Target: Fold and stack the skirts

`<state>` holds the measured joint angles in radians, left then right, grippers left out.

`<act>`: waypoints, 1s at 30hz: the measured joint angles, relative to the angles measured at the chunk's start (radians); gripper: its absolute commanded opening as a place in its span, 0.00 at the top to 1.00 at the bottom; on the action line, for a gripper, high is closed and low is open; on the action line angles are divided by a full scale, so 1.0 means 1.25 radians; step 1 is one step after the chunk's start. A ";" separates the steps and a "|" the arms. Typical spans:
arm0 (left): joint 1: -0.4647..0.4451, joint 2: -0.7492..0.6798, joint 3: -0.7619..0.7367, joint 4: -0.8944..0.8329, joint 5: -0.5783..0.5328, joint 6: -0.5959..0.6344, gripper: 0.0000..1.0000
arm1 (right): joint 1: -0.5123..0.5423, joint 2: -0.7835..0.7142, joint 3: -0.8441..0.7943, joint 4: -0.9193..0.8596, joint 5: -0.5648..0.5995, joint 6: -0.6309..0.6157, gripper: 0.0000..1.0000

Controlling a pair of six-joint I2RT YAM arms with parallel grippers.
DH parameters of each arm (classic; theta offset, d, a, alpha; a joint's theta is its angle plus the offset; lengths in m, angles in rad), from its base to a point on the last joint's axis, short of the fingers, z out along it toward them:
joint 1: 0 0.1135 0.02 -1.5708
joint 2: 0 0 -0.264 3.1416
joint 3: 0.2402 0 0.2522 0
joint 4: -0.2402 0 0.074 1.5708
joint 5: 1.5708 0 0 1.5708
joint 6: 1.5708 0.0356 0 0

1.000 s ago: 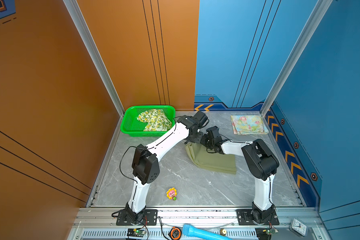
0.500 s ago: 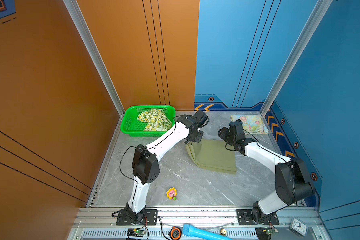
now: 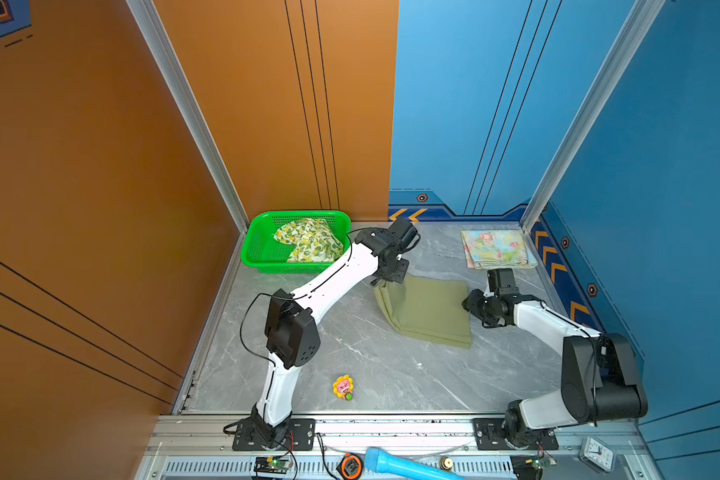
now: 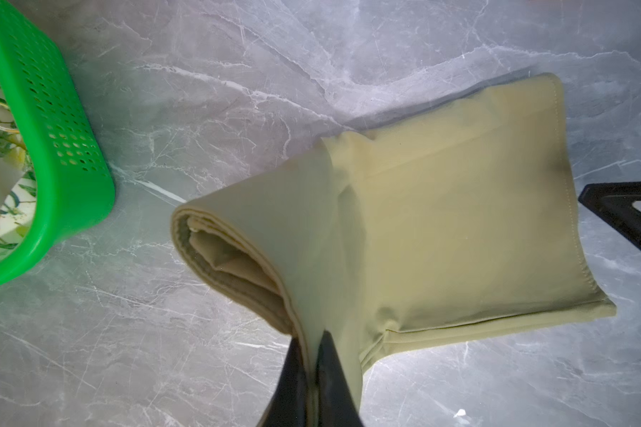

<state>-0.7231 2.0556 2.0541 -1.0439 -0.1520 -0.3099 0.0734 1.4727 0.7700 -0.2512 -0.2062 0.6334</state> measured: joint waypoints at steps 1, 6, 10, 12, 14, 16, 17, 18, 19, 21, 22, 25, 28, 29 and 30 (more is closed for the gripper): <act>0.000 0.001 0.000 0.000 0.000 0.000 1.00 | 0.002 0.003 0.000 0.000 -0.004 -0.005 0.51; -0.003 0.010 0.004 0.000 -0.002 0.000 1.00 | 0.009 0.024 -0.020 0.005 -0.015 -0.013 0.54; -0.007 0.023 0.013 0.000 -0.007 0.000 1.00 | 0.009 0.025 -0.038 0.006 -0.014 -0.021 0.54; -0.009 0.029 0.014 -0.001 -0.013 0.000 1.00 | 0.009 0.025 -0.044 0.006 -0.011 -0.026 0.54; -0.011 0.031 0.014 -0.001 -0.016 0.000 1.00 | 0.009 0.025 -0.045 0.007 -0.008 -0.029 0.56; -0.012 0.031 0.014 -0.001 -0.019 0.000 1.00 | 0.009 0.026 -0.046 0.012 -0.005 -0.033 0.62; -0.013 0.031 0.014 -0.001 -0.021 0.000 1.00 | 0.009 0.028 -0.049 0.017 -0.005 -0.034 0.64; -0.013 0.031 0.014 -0.001 -0.021 0.000 1.00 | 0.010 0.029 -0.050 0.022 -0.005 -0.034 0.66; -0.014 0.032 0.014 -0.001 -0.022 0.000 1.00 | 0.010 0.030 -0.052 0.029 -0.005 -0.035 0.70; -0.016 0.034 0.016 -0.001 -0.024 0.000 1.00 | 0.015 0.031 -0.060 0.046 -0.005 -0.032 0.74; -0.018 0.037 0.020 -0.003 -0.025 0.000 1.00 | 0.019 0.031 -0.064 0.056 -0.005 -0.028 0.75; -0.028 0.051 0.041 -0.007 -0.033 0.000 1.00 | 0.026 0.030 -0.078 0.091 -0.006 -0.019 0.77; -0.045 0.069 0.071 -0.018 -0.040 0.000 1.00 | 0.033 0.025 -0.097 0.126 -0.008 0.000 0.79; -0.052 0.074 0.082 -0.020 -0.041 0.000 1.00 | 0.037 0.022 -0.104 0.139 -0.008 0.010 0.79; -0.058 0.081 0.094 -0.022 -0.042 0.000 1.00 | 0.040 0.020 -0.110 0.149 -0.009 0.018 0.79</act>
<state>-0.7959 2.1567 2.1719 -1.0710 -0.2039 -0.3103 0.1230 1.4979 0.6327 -0.0654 -0.2169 0.6556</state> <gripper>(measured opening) 0.068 0.211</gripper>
